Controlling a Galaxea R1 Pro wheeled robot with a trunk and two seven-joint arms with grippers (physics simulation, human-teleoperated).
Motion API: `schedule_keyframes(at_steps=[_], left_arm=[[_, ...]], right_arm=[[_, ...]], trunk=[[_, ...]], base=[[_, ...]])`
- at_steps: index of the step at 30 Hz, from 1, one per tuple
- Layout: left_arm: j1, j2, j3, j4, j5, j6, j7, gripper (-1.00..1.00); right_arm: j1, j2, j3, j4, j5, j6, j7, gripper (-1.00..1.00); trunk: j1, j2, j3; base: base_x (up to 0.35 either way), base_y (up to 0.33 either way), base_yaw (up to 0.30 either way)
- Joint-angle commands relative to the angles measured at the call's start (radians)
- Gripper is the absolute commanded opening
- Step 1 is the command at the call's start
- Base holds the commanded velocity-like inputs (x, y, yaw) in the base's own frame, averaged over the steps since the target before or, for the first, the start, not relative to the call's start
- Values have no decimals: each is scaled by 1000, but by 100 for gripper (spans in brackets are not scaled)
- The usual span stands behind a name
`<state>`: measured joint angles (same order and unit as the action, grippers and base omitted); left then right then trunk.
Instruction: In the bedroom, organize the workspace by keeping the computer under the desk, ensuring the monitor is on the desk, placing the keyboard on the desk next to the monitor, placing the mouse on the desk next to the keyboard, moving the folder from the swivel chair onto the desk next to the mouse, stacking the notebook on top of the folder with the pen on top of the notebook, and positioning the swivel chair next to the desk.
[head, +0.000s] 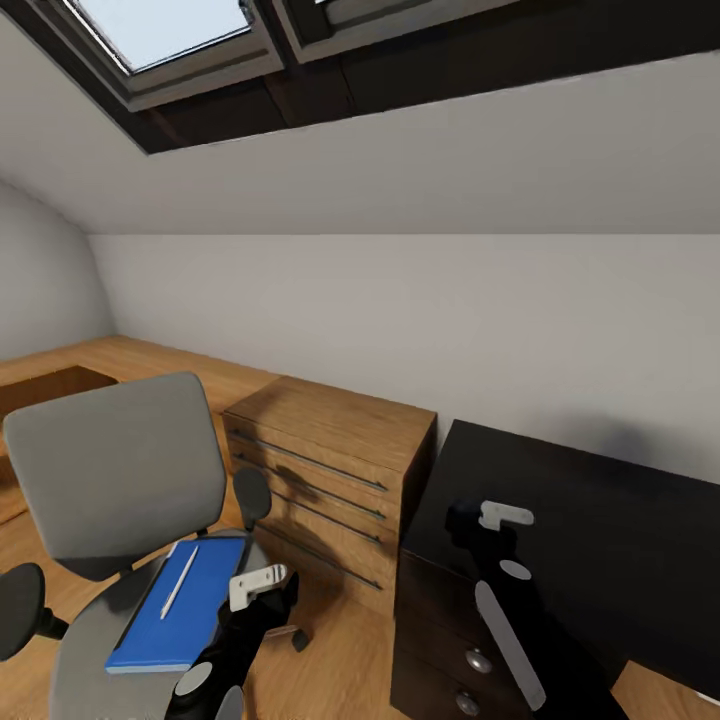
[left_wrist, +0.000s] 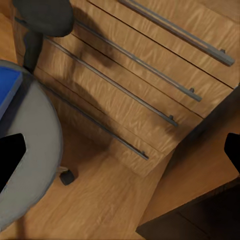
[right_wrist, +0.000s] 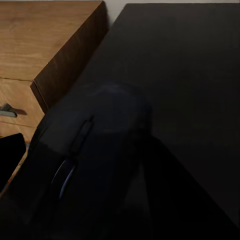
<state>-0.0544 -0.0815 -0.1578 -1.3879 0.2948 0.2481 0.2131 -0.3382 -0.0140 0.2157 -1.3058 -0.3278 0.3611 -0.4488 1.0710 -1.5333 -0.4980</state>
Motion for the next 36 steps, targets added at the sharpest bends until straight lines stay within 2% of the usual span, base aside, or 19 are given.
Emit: schedule_keyframes(at_steps=[1,16,28,36], left_arm=[[-1,0,-2,-1,10,3,8,100],[-1,0,-2,-2,9,3,6,100],[0,-1,-3,-4,9,2,6,100],[-1,-4,-2,-27,13,4,6,100]], right_arm=[[-1,-1,3,1,-11,1,-10,-100],[-1,-2,9,61,-12,-2,1,-100],[-1,-2,27,82,-12,-3,17,-100],[-2,-3,22,161,-15,-10,18,-100]], trunk=[[0,-1,-1],[0,-1,-2],[0,-1,-2],[4,-8,-5]], base=[[0,0,133],[8,1,19],[197,123,0],[14,23,0]])
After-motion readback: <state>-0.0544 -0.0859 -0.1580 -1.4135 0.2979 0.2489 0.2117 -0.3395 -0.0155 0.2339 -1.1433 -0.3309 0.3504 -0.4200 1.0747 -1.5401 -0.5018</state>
